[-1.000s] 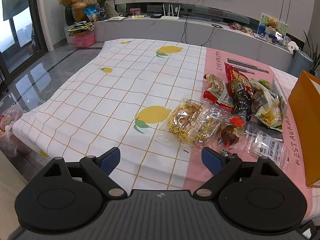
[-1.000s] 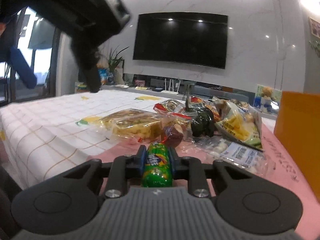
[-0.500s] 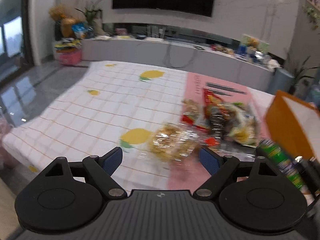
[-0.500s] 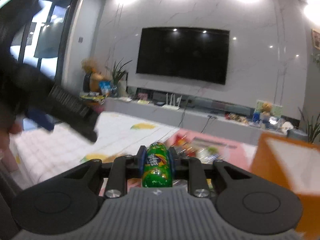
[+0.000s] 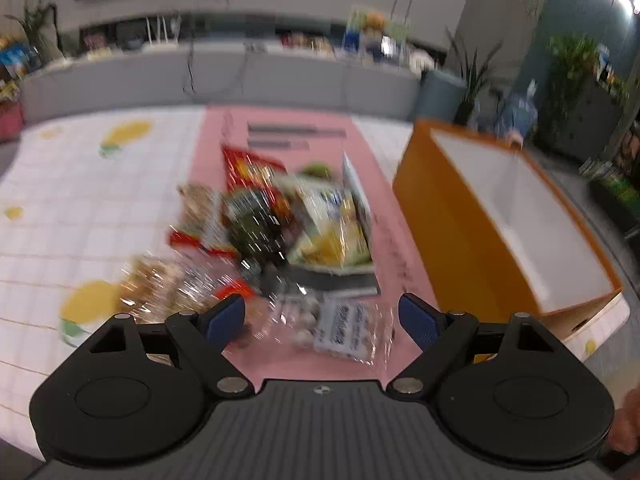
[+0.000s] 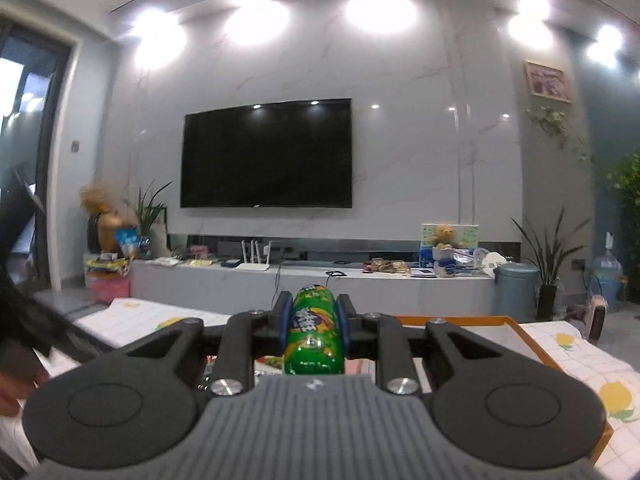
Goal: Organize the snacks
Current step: 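Grasp the white yogurt-hawthorn bag with the left gripper while the right gripper holds the sausage raised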
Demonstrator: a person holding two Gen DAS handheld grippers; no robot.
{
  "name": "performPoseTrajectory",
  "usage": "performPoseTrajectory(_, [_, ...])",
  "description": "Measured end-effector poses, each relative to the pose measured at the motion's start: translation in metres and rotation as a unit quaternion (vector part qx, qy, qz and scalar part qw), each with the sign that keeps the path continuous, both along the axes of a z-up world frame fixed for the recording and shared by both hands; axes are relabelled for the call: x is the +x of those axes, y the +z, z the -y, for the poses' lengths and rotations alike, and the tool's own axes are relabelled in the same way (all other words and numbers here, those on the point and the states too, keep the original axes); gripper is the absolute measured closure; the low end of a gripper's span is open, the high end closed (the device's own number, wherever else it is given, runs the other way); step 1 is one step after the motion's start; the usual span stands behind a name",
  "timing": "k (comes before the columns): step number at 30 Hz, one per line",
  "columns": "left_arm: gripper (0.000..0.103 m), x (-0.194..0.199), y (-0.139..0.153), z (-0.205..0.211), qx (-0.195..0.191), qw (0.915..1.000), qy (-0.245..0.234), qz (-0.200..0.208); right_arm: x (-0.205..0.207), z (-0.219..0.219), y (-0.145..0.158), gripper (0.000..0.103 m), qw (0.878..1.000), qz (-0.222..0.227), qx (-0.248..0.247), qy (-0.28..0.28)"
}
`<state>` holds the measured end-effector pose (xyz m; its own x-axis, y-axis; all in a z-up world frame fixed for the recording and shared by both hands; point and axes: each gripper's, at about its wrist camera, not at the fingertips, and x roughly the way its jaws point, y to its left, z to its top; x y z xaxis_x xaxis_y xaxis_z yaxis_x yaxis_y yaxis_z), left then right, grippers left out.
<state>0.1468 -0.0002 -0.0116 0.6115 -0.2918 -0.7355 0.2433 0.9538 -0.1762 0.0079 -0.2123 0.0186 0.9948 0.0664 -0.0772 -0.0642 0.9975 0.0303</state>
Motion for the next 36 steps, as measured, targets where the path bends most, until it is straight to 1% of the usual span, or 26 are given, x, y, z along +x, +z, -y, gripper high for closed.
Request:
performPoseTrajectory(2, [0.002,0.006,-0.016,0.013,0.015,0.9996,-0.017,-0.013,-0.004,-0.002,0.001,0.082,1.000,0.003,-0.005,-0.002])
performPoseTrajectory(4, [0.002,0.008,-0.029,0.025,0.042,0.9984,-0.038,-0.010,-0.004,-0.003,0.001,0.082,1.000,0.003,-0.006,0.003])
performPoseTrajectory(6, [0.002,0.002,-0.042,0.029,0.065,0.9965,-0.052,-0.007,-0.005,-0.002,0.002,0.082,1.000,0.004,-0.004,0.006])
performPoseTrajectory(7, [0.002,-0.002,-0.045,0.030,0.073,0.9957,-0.057,-0.003,-0.003,-0.001,0.003,0.082,1.000,0.004,-0.004,0.009])
performPoseTrajectory(8, [0.002,-0.004,-0.048,0.032,0.085,0.9937,-0.072,0.008,-0.003,0.003,0.003,0.082,1.000,0.004,-0.005,0.010])
performPoseTrajectory(9, [0.002,-0.008,-0.049,0.033,0.095,0.9910,-0.092,0.020,-0.001,0.001,0.003,0.082,1.000,0.004,-0.008,0.011])
performPoseTrajectory(10, [0.001,-0.010,-0.048,0.035,0.110,0.9862,-0.119,0.032,-0.001,0.001,0.002,0.082,1.000,0.004,-0.009,0.012])
performPoseTrajectory(11, [0.000,-0.011,-0.047,0.038,0.129,0.9792,-0.151,0.044,-0.001,0.001,0.002,0.082,1.000,0.004,-0.009,0.011])
performPoseTrajectory(12, [0.000,-0.013,-0.046,0.041,0.151,0.9676,-0.194,0.058,0.000,0.003,0.002,0.082,1.000,0.003,-0.008,0.012])
performPoseTrajectory(13, [0.000,-0.015,-0.047,0.043,0.168,0.9571,-0.226,0.067,0.000,0.004,0.002,0.082,1.000,0.003,-0.005,0.014])
performPoseTrajectory(14, [0.000,-0.017,-0.048,0.045,0.186,0.9446,-0.259,0.077,0.000,0.004,0.002,0.082,1.000,0.004,-0.003,0.015])
performPoseTrajectory(15, [0.000,-0.018,-0.049,0.045,0.201,0.9323,-0.288,0.086,-0.001,0.008,0.003,0.082,1.000,0.005,-0.003,0.016])
performPoseTrajectory(16, [0.000,-0.017,-0.052,0.045,0.210,0.9230,-0.310,0.090,-0.001,0.009,0.003,0.082,1.000,0.005,-0.005,0.018])
performPoseTrajectory(19, [0.000,-0.009,-0.057,0.045,0.205,0.9086,-0.354,0.083,0.002,0.010,0.002,0.082,1.000,0.004,-0.013,0.015])
performPoseTrajectory(22, [0.000,0.000,-0.062,0.044,0.199,0.8949,-0.389,0.092,0.004,0.008,0.001,0.082,1.000,-0.002,-0.013,0.013])
performPoseTrajectory(24, [0.000,0.009,-0.067,0.047,0.196,0.8890,-0.404,0.088,0.006,0.006,-0.001,0.082,1.000,-0.006,-0.016,0.014])
performPoseTrajectory(27, [0.000,0.030,-0.076,0.052,0.172,0.8847,-0.428,0.064,0.008,0.002,-0.003,0.082,0.999,-0.014,-0.027,0.017])
performPoseTrajectory(30, [0.000,0.043,-0.085,0.056,0.164,0.8737,-0.456,0.043,0.010,-0.001,-0.005,0.082,0.999,-0.018,-0.034,0.020])
performPoseTrajectory(32, [0.000,0.049,-0.091,0.058,0.167,0.8673,-0.468,0.028,0.011,-0.002,-0.006,0.082,0.999,-0.019,-0.037,0.021])
performPoseTrajectory(33, [0.000,0.051,-0.093,0.058,0.159,0.8671,-0.471,0.027,0.010,-0.003,-0.006,0.082,0.999,-0.020,-0.039,0.022])
performPoseTrajectory(34, [0.000,0.054,-0.094,0.057,0.150,0.8688,-0.471,0.020,0.011,-0.003,-0.006,0.082,0.999,-0.020,-0.040,0.022])
performPoseTrajectory(35, [0.000,0.057,-0.094,0.056,0.141,0.8727,-0.467,0.013,0.011,-0.003,-0.007,0.082,0.999,-0.021,-0.041,0.021])
performPoseTrajectory(36, [0.000,0.060,-0.096,0.055,0.133,0.8794,-0.457,0.005,0.011,-0.002,-0.007,0.082,0.999,-0.021,-0.040,0.020])
